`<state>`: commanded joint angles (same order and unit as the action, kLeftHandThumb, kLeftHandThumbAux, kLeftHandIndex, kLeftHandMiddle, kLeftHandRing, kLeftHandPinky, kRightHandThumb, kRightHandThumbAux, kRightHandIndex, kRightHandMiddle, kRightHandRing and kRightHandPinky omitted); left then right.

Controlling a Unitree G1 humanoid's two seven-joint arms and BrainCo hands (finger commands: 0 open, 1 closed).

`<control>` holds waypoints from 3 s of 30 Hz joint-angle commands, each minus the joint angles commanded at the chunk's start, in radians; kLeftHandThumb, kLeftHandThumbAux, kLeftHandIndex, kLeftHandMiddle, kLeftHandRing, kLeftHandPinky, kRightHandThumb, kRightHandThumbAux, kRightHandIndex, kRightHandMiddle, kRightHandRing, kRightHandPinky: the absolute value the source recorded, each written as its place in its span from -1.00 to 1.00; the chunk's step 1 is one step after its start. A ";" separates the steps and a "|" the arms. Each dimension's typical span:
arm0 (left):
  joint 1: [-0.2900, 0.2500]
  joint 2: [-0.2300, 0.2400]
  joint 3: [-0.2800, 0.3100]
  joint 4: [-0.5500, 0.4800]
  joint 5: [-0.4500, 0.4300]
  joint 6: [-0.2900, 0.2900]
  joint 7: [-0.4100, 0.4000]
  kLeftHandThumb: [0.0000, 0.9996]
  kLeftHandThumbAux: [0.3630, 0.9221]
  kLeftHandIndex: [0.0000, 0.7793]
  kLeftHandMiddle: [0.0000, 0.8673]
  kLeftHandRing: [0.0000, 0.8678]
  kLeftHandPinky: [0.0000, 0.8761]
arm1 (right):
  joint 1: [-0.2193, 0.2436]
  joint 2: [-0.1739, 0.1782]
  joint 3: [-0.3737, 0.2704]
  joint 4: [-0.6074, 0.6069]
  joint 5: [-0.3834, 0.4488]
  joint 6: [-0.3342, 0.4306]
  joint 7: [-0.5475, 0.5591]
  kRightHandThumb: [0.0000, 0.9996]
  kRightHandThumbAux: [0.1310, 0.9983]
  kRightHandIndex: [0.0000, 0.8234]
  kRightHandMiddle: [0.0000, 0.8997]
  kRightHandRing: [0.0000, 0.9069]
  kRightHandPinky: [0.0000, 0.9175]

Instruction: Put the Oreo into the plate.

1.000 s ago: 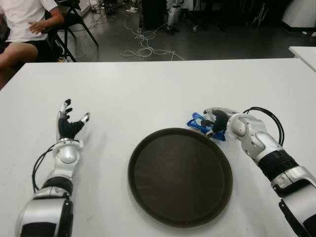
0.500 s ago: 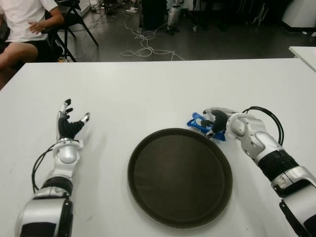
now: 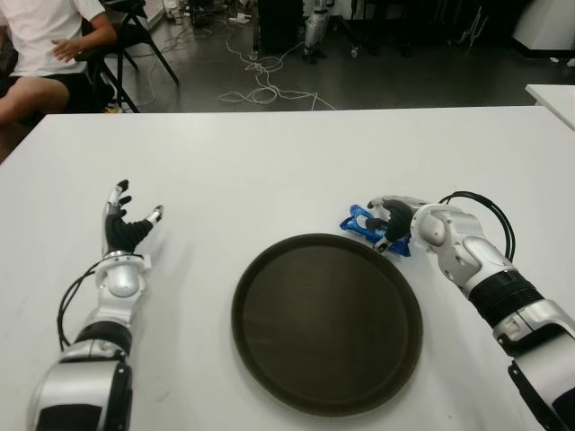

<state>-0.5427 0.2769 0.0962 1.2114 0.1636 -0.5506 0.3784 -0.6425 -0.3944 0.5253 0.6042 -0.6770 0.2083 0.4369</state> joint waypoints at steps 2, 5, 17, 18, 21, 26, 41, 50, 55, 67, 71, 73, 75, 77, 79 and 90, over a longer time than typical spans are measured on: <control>0.000 0.000 0.000 0.000 0.000 0.001 0.000 -1.00 0.56 -0.83 -0.73 -0.76 -0.76 | -0.007 0.003 0.004 0.009 -0.003 0.002 0.004 -1.00 0.54 -0.91 -0.82 -0.87 -0.98; 0.000 0.000 0.000 0.000 0.000 0.003 0.001 -0.99 0.53 -0.82 -0.73 -0.75 -0.76 | -0.011 0.004 0.010 0.016 -0.009 0.004 0.004 -1.00 0.55 -0.92 -0.83 -0.88 -0.98; -0.002 0.001 0.001 0.002 -0.003 0.010 -0.007 -0.98 0.48 -0.82 -0.74 -0.76 -0.76 | -0.020 0.013 0.012 0.043 -0.006 -0.005 -0.015 -1.00 0.50 -0.92 -0.82 -0.88 -1.00; -0.003 0.001 0.001 0.003 -0.003 0.010 -0.007 -0.98 0.48 -0.82 -0.74 -0.76 -0.77 | -0.021 0.014 0.012 0.046 -0.007 -0.008 -0.018 -1.00 0.50 -0.92 -0.81 -0.88 -1.00; -0.002 0.001 0.000 0.003 -0.001 0.011 -0.006 -0.98 0.49 -0.82 -0.73 -0.76 -0.78 | -0.021 0.014 0.011 0.050 -0.007 -0.013 -0.026 -1.00 0.51 -0.91 -0.81 -0.87 -1.00; -0.003 0.001 0.000 0.003 -0.001 0.014 -0.003 -0.99 0.47 -0.83 -0.74 -0.77 -0.78 | -0.025 0.014 0.013 0.068 -0.006 -0.037 -0.044 -1.00 0.48 -0.92 -0.81 -0.87 -0.98; -0.004 0.002 0.000 0.005 0.000 0.013 -0.005 -0.97 0.47 -0.81 -0.73 -0.76 -0.77 | -0.028 0.032 0.002 0.190 -0.009 -0.179 -0.281 0.35 0.40 -0.01 -0.76 -0.81 -0.86; -0.002 0.004 -0.002 0.003 0.001 0.011 -0.007 -0.96 0.46 -0.82 -0.73 -0.76 -0.77 | -0.040 0.040 0.007 0.234 -0.010 -0.194 -0.319 0.39 0.39 0.00 -0.80 -0.90 -0.99; -0.002 0.003 -0.002 0.003 0.001 0.003 -0.006 -0.96 0.52 -0.81 -0.72 -0.75 -0.77 | -0.045 0.042 0.009 0.253 -0.009 -0.207 -0.331 0.39 0.39 0.01 -0.81 -0.92 -1.00; 0.000 0.004 -0.003 0.000 0.004 0.005 0.002 -0.99 0.50 -0.81 -0.73 -0.74 -0.74 | -0.050 0.041 0.005 0.254 -0.003 -0.204 -0.309 0.40 0.39 0.01 -0.87 -0.94 -1.00; -0.001 0.004 -0.004 0.001 0.004 0.006 0.000 -0.99 0.51 -0.81 -0.73 -0.75 -0.75 | -0.048 0.039 0.006 0.248 -0.006 -0.204 -0.308 0.40 0.39 0.00 -0.88 -0.96 -1.00; -0.001 0.005 -0.003 0.001 0.003 0.006 -0.002 -0.99 0.50 -0.82 -0.74 -0.76 -0.76 | -0.047 0.038 0.007 0.247 -0.008 -0.205 -0.310 0.40 0.39 0.00 -0.88 -0.96 -1.00; -0.001 0.005 -0.003 0.001 0.003 0.006 -0.004 -0.99 0.50 -0.82 -0.75 -0.77 -0.76 | -0.047 0.038 0.007 0.246 -0.009 -0.205 -0.310 0.40 0.39 0.00 -0.88 -0.96 -1.00; -0.001 0.005 -0.001 0.002 0.001 0.008 -0.005 -0.99 0.47 -0.82 -0.75 -0.76 -0.76 | -0.047 0.037 0.008 0.246 -0.010 -0.202 -0.310 0.40 0.39 0.00 -0.88 -0.96 -1.00; -0.001 0.005 0.000 0.002 -0.001 0.009 -0.005 -0.99 0.46 -0.82 -0.74 -0.76 -0.76 | -0.047 0.037 0.008 0.243 -0.011 -0.197 -0.312 0.40 0.39 0.00 -0.87 -0.95 -1.00; 0.000 0.002 0.011 0.001 -0.017 0.006 -0.025 -0.93 0.47 -0.82 -0.72 -0.75 -0.75 | -0.017 0.064 -0.059 0.237 0.031 -0.188 -0.444 0.39 0.39 0.01 -0.54 -0.45 -0.44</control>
<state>-0.5425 0.2786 0.1071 1.2125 0.1470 -0.5442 0.3539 -0.6592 -0.3301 0.4662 0.8412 -0.6464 0.0206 -0.0071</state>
